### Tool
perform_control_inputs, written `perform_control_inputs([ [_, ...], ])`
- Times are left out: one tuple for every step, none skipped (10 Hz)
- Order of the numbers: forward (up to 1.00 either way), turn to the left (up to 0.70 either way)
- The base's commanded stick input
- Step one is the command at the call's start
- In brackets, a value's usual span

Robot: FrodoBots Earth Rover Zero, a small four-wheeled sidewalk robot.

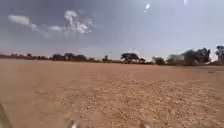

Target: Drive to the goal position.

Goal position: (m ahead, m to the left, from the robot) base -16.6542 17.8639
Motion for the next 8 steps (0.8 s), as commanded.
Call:
perform_control_inputs([
  [0.70, 0.35],
  [0.70, 0.35],
  [0.70, 0.35],
  [0.70, 0.35],
  [0.70, 0.35],
  [0.70, 0.35],
  [0.70, 0.35],
  [0.70, 0.35],
])
